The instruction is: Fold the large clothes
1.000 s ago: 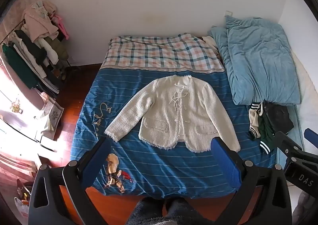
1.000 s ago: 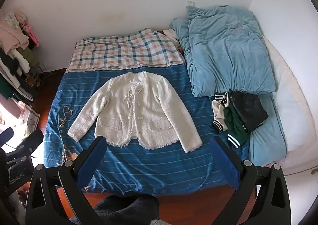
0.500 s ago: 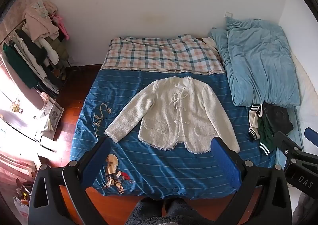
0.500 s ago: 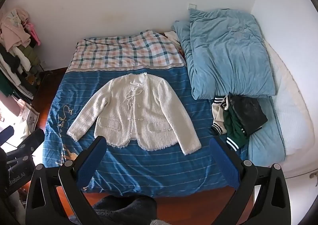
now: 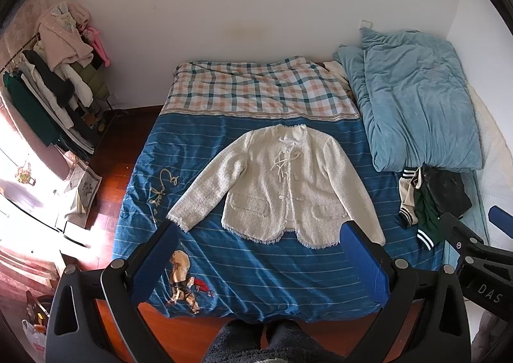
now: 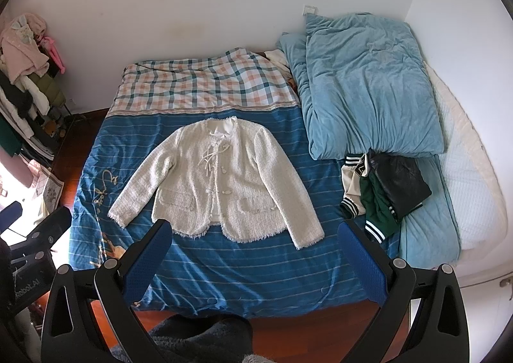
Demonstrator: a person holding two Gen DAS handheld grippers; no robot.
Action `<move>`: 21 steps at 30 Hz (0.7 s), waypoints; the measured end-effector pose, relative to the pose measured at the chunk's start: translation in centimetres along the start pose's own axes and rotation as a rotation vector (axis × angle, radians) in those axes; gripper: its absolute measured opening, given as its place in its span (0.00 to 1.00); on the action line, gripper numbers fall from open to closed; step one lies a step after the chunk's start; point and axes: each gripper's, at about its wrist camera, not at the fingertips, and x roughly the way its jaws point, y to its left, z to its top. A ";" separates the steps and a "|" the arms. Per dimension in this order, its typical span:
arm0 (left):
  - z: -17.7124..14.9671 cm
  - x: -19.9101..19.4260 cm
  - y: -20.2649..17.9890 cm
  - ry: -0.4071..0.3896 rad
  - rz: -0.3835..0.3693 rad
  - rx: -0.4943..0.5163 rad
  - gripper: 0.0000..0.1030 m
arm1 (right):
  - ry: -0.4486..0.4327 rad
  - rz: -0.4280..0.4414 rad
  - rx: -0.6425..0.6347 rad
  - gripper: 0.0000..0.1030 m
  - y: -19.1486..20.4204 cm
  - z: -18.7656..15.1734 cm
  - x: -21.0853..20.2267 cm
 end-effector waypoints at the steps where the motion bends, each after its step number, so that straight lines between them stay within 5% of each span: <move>1: 0.3 0.0 -0.2 0.000 0.000 -0.001 1.00 | -0.002 -0.001 -0.001 1.00 0.0 -0.2 0.0; 21: 0.5 -0.8 -0.5 -0.018 -0.011 -0.006 1.00 | -0.008 0.005 -0.002 1.00 -0.5 0.3 -0.7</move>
